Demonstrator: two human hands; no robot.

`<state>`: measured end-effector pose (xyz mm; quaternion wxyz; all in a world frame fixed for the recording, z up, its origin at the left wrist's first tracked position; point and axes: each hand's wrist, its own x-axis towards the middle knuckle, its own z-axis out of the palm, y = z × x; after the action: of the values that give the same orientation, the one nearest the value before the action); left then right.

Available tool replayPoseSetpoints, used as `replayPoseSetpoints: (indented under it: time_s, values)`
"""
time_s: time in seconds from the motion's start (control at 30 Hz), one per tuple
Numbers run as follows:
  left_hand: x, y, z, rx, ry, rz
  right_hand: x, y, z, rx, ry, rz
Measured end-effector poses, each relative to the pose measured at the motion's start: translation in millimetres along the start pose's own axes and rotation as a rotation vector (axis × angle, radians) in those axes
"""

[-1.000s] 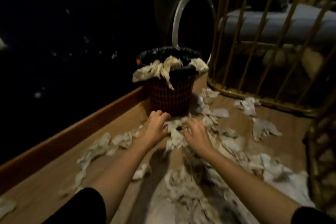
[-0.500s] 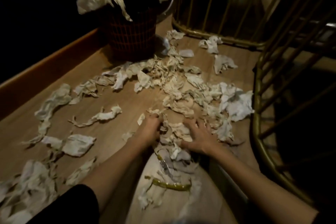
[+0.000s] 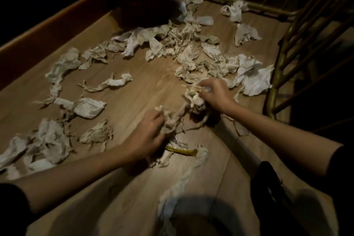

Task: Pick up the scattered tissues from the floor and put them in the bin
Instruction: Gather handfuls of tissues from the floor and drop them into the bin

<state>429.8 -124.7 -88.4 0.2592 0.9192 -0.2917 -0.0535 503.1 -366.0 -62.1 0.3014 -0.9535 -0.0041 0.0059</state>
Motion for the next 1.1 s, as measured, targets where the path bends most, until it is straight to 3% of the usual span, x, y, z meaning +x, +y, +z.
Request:
replayPoseSetpoints:
  time_s: [0.17, 0.23, 0.3, 0.4, 0.57, 0.73, 0.83, 0.9, 1.0, 1.1]
  values:
    - [-25.9, 46.6, 47.3, 0.166, -0.208, 0.045, -52.0, 61.4, -4.3, -0.289, -0.03, 0.065]
    - [-22.4, 57.1, 57.7, 0.302, -0.316, -0.031, -69.9, 78.3, 2.1, -0.372, -0.097, 0.189]
    - [-21.1, 63.2, 63.8, 0.341, -0.368, -0.12, -80.9, 79.6, 10.2, -0.35, -0.046, 0.26]
    - [-18.7, 63.5, 69.7, 0.258, -0.269, -0.105, -93.3, 67.6, 27.4, -0.271, 0.044, 0.232]
    - [-2.8, 37.9, 43.8, -0.15, -0.079, -0.118, -73.8, 39.2, 29.4, -0.081, 0.01, 0.167]
    - [11.3, 0.1, -20.1, -0.08, 0.176, -0.287, -32.4, -7.4, 29.1, 0.009, 0.138, 0.099]
    - [7.1, -19.7, -42.3, 0.058, 0.13, -0.342, -26.1, -21.2, 61.9, -0.047, -0.06, 0.124]
    - [-8.7, -24.0, -46.3, 0.115, 0.053, -0.247, -37.1, -29.6, 84.9, -0.164, -0.181, 0.07]
    - [-43.4, -22.8, -36.0, 0.116, -0.047, -0.125, -59.9, -31.2, 103.5, -0.248, -0.125, -0.155]
    - [-72.2, -10.4, -18.3, 0.079, -0.124, -0.03, -65.5, -19.0, 93.8, -0.171, -0.2, -0.285]
